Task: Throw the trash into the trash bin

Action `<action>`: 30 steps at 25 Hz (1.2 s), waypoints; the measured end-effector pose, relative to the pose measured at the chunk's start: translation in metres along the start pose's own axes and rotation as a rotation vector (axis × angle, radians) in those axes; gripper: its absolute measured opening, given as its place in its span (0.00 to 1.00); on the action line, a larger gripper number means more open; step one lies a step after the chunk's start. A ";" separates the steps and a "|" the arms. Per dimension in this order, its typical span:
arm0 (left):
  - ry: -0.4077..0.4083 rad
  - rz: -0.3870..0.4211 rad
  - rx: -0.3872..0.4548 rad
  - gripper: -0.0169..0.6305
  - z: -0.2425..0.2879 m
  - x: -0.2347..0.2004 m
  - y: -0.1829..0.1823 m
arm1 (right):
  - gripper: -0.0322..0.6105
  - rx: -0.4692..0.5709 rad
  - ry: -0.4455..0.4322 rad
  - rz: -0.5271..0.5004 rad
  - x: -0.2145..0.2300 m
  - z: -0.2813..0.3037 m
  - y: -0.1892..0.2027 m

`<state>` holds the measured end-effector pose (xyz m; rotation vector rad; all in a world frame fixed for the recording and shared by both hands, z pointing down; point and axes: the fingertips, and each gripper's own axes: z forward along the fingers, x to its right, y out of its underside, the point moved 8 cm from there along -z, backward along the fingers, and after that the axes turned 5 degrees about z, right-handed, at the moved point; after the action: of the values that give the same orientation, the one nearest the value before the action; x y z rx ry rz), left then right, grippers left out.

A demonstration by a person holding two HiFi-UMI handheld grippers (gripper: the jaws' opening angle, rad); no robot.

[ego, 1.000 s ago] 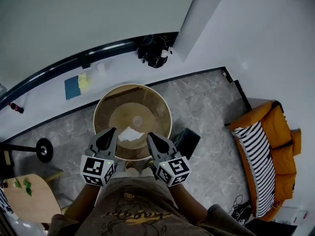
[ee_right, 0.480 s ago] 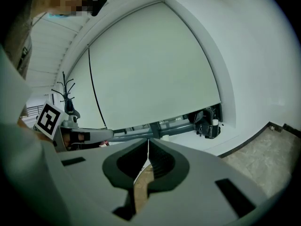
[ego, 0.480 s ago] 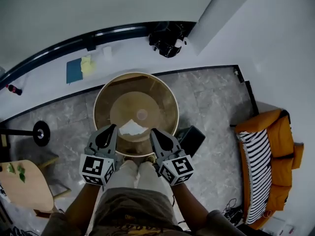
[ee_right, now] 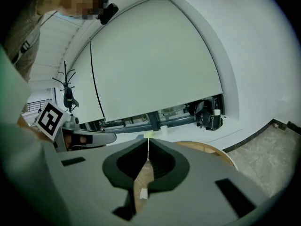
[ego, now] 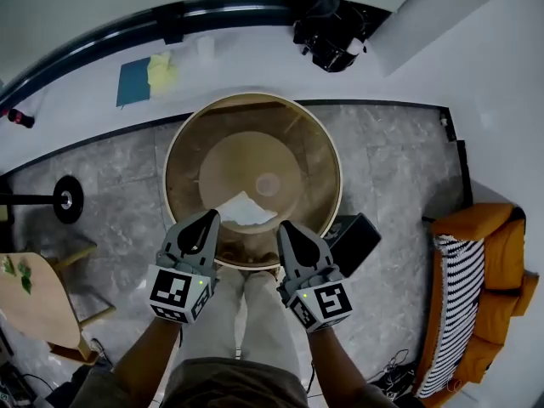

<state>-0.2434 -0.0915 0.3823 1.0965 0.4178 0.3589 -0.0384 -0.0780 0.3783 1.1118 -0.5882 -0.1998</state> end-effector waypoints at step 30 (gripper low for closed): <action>0.003 -0.047 -0.090 0.05 0.043 0.011 0.082 | 0.40 -0.180 -0.058 0.037 0.048 0.036 0.115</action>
<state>-0.2189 -0.0858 0.4725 0.9973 0.4257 0.3347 -0.0336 -0.0756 0.5080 0.9223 -0.6293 -0.2483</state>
